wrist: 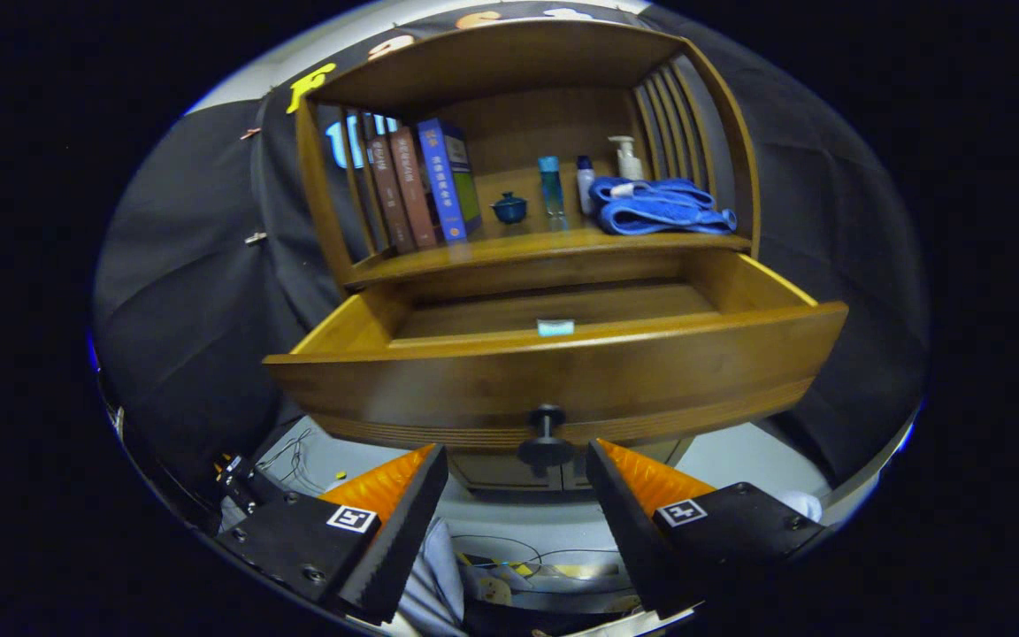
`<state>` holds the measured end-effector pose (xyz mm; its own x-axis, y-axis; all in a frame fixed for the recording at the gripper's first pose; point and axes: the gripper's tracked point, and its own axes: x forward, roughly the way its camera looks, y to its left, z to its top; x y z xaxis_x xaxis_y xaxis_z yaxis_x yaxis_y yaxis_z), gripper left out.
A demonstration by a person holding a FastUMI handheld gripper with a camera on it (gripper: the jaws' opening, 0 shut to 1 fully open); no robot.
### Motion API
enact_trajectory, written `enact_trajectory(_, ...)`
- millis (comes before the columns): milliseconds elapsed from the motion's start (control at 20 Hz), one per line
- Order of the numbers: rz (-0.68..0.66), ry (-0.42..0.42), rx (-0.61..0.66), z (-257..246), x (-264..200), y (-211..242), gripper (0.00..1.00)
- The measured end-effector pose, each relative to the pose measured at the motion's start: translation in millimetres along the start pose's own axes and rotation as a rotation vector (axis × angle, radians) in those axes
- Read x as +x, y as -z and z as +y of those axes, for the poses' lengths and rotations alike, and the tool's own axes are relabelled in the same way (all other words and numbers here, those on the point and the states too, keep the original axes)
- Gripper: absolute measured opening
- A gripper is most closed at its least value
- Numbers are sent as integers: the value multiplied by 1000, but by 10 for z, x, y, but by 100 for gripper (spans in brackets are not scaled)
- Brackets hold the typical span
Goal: Pull open the drawer, take out the items inside it, and place them on the countertop above the cabinet.
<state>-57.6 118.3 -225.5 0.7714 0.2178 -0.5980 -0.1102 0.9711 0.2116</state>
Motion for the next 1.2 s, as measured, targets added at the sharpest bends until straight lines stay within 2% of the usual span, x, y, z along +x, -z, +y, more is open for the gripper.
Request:
enact_trajectory(100, -56, -21, -26, 55, -31, -416, 99)
enact_trajectory(200, -107, -7, -22, -2, 48, -888, 99)
enact_trajectory(400, -29, 36, -49, -216, 576, -1174, 99)
enact_trajectory(700, 269, 48, -23, -320, 1424, -906, 99)
enact_trajectory(1050, 616, 108, 45, -458, 1844, -281, 98)
enact_trajectory(1200, 703, 137, 38, -497, 1922, -83, 98)
